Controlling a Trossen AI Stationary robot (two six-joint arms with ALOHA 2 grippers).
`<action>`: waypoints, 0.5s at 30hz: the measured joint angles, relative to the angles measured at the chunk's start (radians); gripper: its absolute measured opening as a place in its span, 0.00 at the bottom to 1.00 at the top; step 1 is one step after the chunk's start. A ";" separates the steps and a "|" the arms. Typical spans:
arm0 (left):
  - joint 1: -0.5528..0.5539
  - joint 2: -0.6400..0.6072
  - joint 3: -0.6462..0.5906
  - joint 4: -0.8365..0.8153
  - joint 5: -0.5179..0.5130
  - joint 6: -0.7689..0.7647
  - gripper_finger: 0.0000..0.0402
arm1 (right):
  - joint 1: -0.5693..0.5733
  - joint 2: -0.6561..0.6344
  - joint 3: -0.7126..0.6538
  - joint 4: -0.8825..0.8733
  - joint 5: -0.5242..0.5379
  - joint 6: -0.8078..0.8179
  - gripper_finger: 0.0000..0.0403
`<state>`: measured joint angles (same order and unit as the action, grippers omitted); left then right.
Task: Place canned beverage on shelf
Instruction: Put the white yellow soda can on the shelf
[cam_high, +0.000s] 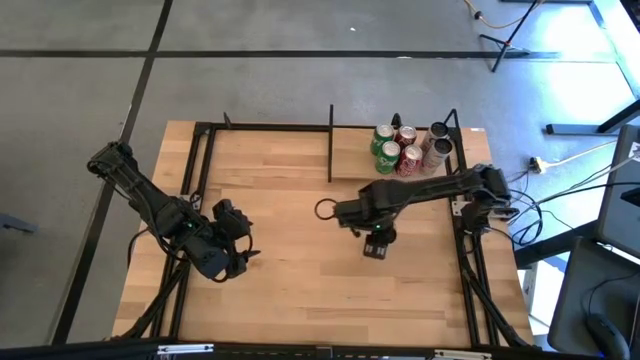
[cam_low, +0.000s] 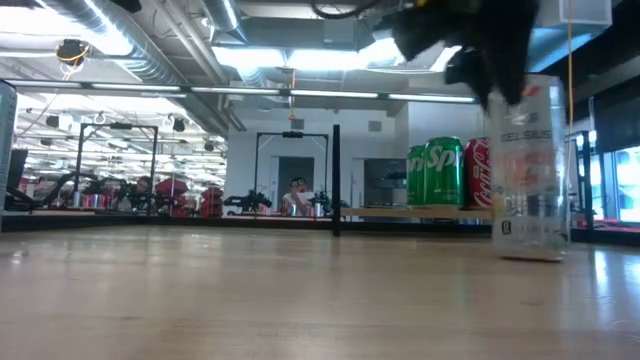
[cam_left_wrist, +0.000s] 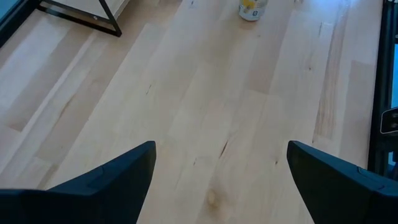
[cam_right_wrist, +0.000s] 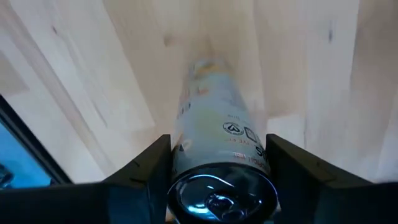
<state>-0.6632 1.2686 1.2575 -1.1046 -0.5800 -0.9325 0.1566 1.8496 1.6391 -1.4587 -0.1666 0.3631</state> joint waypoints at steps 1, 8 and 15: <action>0.000 0.000 0.000 -0.001 0.001 0.000 0.87 | 0.000 0.019 0.021 0.003 0.010 -0.007 0.51; 0.000 0.000 0.000 0.002 0.021 0.000 0.87 | 0.000 0.055 0.120 0.034 0.043 -0.029 0.62; 0.000 0.000 0.000 0.000 0.021 0.001 0.87 | 0.001 0.052 0.134 0.028 0.043 -0.022 0.78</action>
<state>-0.6632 1.2686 1.2575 -1.1046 -0.5594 -0.9315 0.1578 1.9018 1.7729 -1.4305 -0.1234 0.3415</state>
